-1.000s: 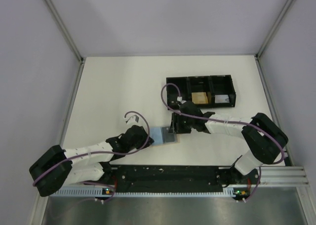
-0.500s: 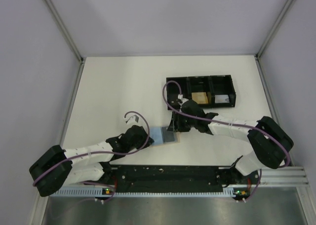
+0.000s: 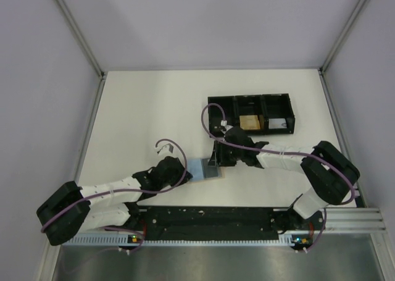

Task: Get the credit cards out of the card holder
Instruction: Open the card holder at the center of the board.

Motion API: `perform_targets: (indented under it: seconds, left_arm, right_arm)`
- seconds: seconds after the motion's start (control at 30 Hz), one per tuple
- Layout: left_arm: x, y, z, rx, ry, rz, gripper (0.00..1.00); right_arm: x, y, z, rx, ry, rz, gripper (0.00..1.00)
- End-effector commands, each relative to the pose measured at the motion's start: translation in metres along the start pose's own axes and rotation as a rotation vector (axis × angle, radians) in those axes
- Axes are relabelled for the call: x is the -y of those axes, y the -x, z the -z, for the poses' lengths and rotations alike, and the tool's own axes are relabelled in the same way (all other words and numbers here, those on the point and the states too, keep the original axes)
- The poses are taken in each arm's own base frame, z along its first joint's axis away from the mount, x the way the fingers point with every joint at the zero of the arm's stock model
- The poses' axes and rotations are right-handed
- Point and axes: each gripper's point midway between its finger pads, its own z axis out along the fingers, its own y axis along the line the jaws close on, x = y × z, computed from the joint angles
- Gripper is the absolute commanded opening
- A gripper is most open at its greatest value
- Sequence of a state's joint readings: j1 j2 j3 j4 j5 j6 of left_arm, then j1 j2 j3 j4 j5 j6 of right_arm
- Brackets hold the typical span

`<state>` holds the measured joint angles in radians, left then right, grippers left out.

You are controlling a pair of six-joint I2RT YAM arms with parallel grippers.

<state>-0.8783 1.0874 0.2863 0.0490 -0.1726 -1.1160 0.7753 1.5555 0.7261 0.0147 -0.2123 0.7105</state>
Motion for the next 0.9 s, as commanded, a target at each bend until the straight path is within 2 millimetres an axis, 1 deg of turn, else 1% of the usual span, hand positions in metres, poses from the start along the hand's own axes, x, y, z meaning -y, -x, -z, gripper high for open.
perform_targets:
  seconds: [0.0, 0.2, 0.27, 0.43, 0.53, 0.63, 0.7, 0.87]
  left_arm:
    - [0.007, 0.005, 0.0, 0.013, -0.012, -0.006, 0.21]
    - [0.008, 0.005, 0.0, 0.014, -0.014, -0.006, 0.21]
    - [0.008, 0.005, 0.0, 0.014, -0.014, -0.006, 0.21]
    - [0.007, 0.006, 0.001, 0.015, -0.013, -0.006, 0.21]
    - [0.008, 0.006, 0.001, 0.016, -0.015, -0.007, 0.21]
    - [0.009, 0.005, 0.001, 0.013, -0.015, -0.01, 0.21]
    - [0.009, 0.004, 0.0, 0.006, -0.015, -0.014, 0.21]
    - [0.01, 0.003, -0.001, -0.004, -0.019, -0.017, 0.21]
  right_arm:
    - [0.003, 0.001, -0.002, 0.009, -0.006, -0.011, 0.47]
    - [0.003, 0.006, 0.004, 0.03, -0.02, 0.003, 0.47]
    - [0.007, 0.003, 0.006, 0.017, -0.039, -0.002, 0.47]
    - [0.005, 0.002, 0.006, 0.011, -0.029, 0.003, 0.47]
    - [0.0, 0.002, 0.005, 0.009, -0.006, 0.008, 0.47]
    - [-0.002, -0.003, 0.003, -0.018, 0.004, 0.007, 0.47]
    - [-0.009, 0.0, -0.001, -0.009, 0.034, 0.014, 0.47]
    - [-0.019, -0.005, -0.007, -0.029, 0.071, 0.014, 0.47]
